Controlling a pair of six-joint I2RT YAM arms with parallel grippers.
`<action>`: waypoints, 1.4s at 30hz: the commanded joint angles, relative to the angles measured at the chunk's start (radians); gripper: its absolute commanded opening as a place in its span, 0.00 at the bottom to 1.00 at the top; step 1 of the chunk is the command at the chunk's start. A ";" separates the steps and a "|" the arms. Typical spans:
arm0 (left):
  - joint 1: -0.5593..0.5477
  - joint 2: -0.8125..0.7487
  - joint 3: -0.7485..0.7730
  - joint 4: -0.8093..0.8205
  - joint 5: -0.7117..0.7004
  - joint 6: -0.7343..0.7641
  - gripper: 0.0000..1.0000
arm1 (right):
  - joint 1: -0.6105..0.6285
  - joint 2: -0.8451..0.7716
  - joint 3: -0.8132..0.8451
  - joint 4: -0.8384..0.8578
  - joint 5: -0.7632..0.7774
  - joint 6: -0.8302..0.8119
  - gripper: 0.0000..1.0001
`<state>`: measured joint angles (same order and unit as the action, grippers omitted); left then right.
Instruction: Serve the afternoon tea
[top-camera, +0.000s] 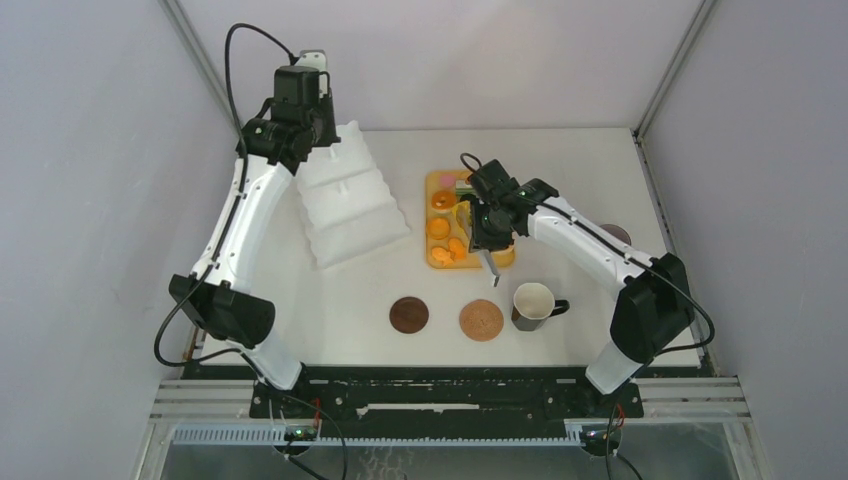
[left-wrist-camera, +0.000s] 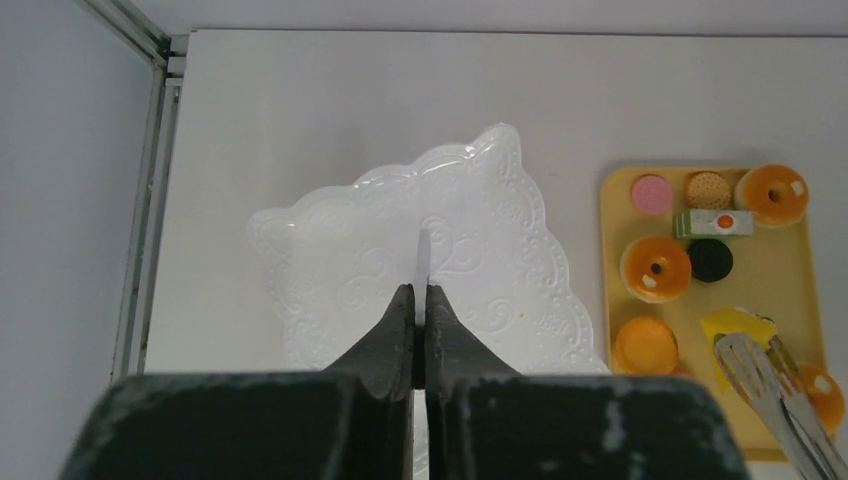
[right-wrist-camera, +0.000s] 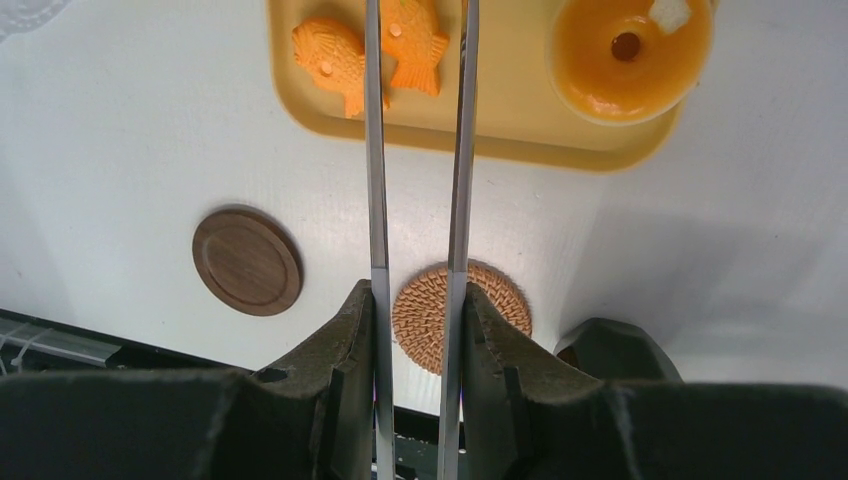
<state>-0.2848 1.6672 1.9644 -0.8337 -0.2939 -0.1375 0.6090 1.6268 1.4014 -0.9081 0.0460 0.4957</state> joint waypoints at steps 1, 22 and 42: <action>0.003 -0.007 0.071 0.016 0.041 -0.056 0.00 | -0.005 -0.082 0.010 0.046 0.017 -0.012 0.08; -0.054 -0.084 -0.041 0.107 0.040 -0.138 0.00 | -0.008 -0.143 0.160 0.060 -0.045 -0.045 0.07; -0.053 -0.140 -0.089 0.139 0.014 -0.113 0.41 | 0.078 -0.026 0.412 0.111 -0.130 -0.102 0.06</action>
<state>-0.3344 1.5978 1.8660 -0.7410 -0.2592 -0.2596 0.6743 1.5742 1.7287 -0.8665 -0.0662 0.4232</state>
